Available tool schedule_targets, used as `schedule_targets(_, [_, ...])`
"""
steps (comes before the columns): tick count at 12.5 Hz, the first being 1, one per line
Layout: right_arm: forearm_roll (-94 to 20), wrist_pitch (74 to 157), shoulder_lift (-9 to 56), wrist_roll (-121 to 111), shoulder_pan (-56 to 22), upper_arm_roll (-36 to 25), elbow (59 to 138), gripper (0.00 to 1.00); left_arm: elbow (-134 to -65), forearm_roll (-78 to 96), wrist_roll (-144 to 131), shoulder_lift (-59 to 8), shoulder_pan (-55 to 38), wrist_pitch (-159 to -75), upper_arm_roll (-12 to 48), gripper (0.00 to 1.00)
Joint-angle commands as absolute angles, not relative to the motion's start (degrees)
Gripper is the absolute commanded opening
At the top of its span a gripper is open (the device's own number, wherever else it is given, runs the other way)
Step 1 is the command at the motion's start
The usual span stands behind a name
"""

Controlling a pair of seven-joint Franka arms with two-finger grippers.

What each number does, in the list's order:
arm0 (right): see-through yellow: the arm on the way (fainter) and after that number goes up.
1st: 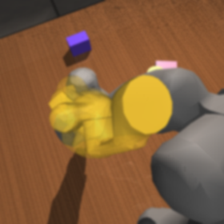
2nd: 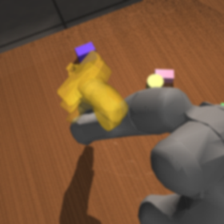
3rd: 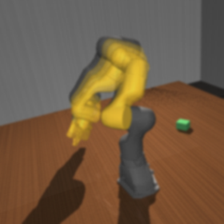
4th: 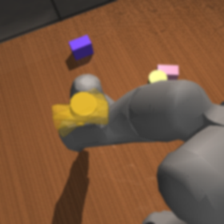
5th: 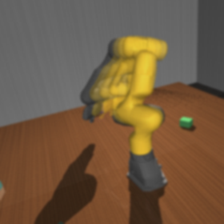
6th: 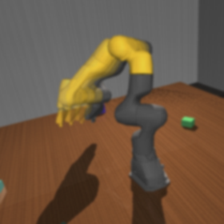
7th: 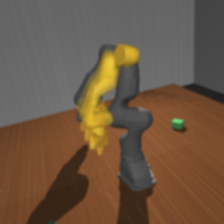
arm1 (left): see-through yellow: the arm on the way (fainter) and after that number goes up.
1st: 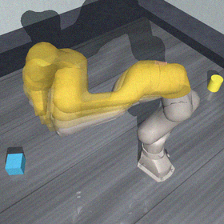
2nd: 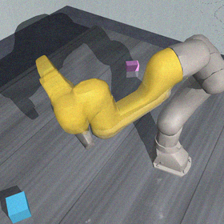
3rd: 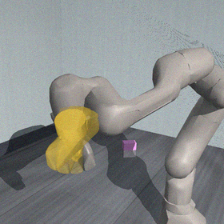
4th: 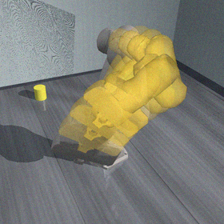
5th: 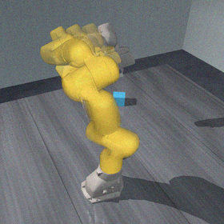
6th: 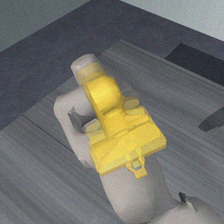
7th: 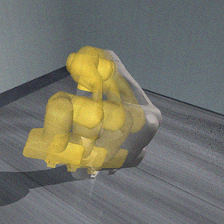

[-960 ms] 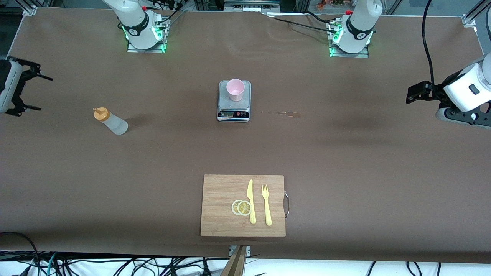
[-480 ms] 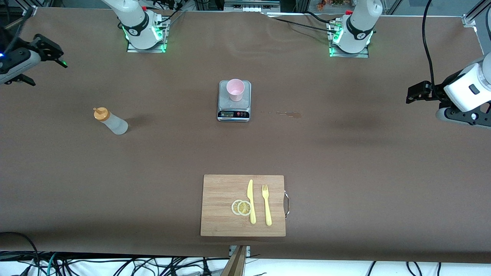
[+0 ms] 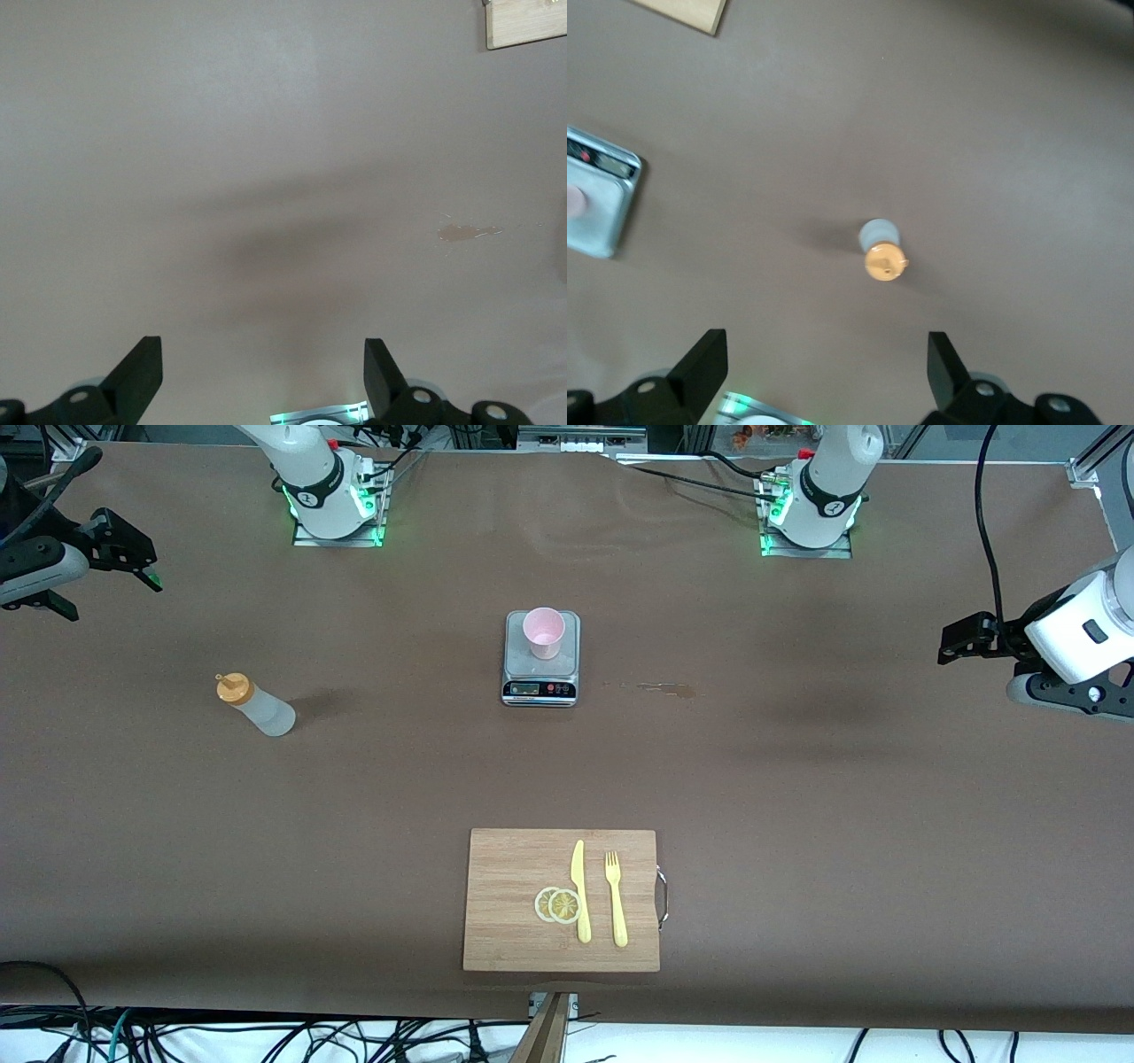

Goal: Add sauce to pink cup with both arms

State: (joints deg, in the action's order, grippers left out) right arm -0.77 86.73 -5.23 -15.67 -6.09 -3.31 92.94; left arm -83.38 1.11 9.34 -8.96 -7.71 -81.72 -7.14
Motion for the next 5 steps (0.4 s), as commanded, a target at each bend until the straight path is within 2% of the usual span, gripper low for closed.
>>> schedule_targets(1, [-3.8, 86.0, -7.5, -2.8, -6.0, -3.7, 94.7, 1.00, -81.2, 0.4, 10.5, -10.0, -7.5, -80.2, -6.9, 1.00])
schedule_targets(5, [-3.7, 85.9, -7.6, -2.5, -6.0, -3.7, 94.7, 1.00, -81.2, 0.4, 10.5, -10.0, -7.5, -80.2, -6.9, 1.00])
